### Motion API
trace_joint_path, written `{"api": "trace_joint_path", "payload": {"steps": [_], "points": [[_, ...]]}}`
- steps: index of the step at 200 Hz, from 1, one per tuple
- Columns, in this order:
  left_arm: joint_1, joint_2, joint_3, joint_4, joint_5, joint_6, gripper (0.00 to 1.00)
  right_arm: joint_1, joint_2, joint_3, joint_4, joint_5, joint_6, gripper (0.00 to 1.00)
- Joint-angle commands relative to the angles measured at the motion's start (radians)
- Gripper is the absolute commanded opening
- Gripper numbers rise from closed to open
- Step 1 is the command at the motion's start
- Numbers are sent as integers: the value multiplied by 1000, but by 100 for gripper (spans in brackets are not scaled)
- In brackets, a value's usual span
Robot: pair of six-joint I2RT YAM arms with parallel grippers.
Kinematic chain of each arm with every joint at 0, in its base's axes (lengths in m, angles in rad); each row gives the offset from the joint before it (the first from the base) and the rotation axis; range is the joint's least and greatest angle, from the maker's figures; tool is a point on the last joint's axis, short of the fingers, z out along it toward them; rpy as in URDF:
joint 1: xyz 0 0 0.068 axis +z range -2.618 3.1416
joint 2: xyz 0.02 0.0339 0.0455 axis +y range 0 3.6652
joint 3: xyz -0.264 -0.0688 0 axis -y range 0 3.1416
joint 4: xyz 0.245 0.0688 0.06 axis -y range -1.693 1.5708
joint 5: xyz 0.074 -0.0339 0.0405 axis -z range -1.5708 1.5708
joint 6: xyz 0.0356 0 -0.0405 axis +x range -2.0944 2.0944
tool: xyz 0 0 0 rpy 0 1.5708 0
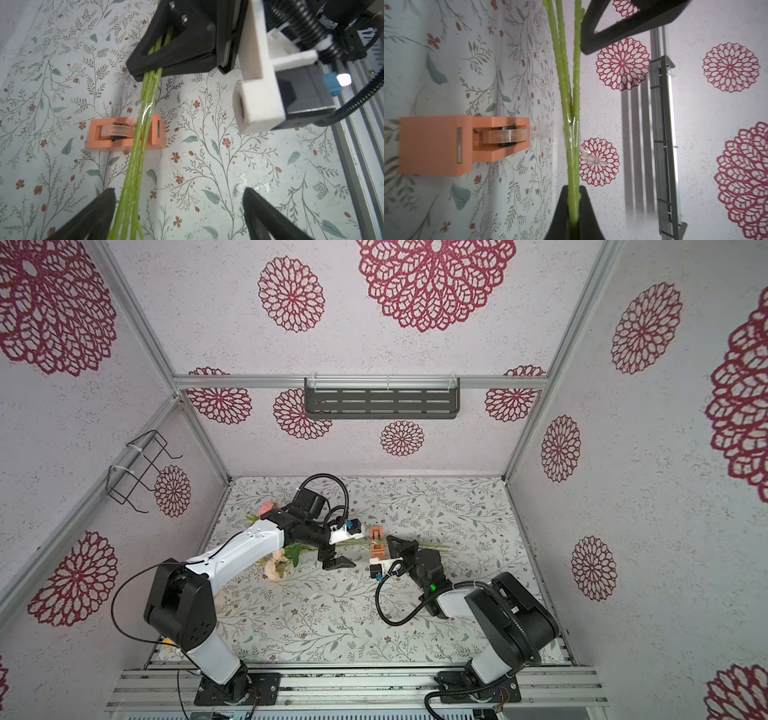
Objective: Wrap bouquets with tape
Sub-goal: Wrap the tape around the bouquet.
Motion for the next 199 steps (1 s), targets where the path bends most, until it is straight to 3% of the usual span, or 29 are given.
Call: {"api": "trace_joint_path", "payload": {"steps": [1, 36, 55, 61, 69, 91, 104, 118, 135, 143, 155, 164, 179, 199], "points": [[3, 66, 72, -85, -62, 30, 98, 15, 34, -4, 334, 39, -85, 0], [9, 126, 135, -117, -64, 49, 97, 37, 51, -34, 441, 49, -104, 0], [17, 164, 185, -163, -56, 68, 82, 42, 44, -47, 444, 46, -116, 0], [25, 181, 212, -195, -38, 80, 71, 44, 48, -51, 444, 45, -129, 0], [34, 224, 252, -243, -11, 91, 42, 47, 48, -51, 434, 51, -130, 0], [40, 282, 338, -352, -7, 112, 0, 50, 57, -55, 458, 65, -116, 0], [39, 286, 349, -366, -27, 97, 0, 54, 44, -68, 457, 72, -90, 18], [38, 259, 329, -332, -51, 64, 0, 66, 0, -81, 402, 119, -32, 46], [37, 153, 237, -200, -85, 5, 0, 107, -113, -47, 128, 295, 95, 74], [35, 101, 168, -108, -101, -23, 0, 115, -187, -5, -106, 356, 190, 97], [30, 34, 86, 3, -141, -58, 0, 111, -300, 61, -428, 339, 442, 99], [17, -5, 41, 87, -213, -103, 0, 99, -378, 125, -725, 225, 554, 99], [-5, -57, -12, 164, -294, -127, 0, 72, -467, 200, -1039, 1, 708, 99], [-57, -118, -94, 273, -394, -103, 0, 40, -541, 268, -1211, -192, 853, 99]]}}
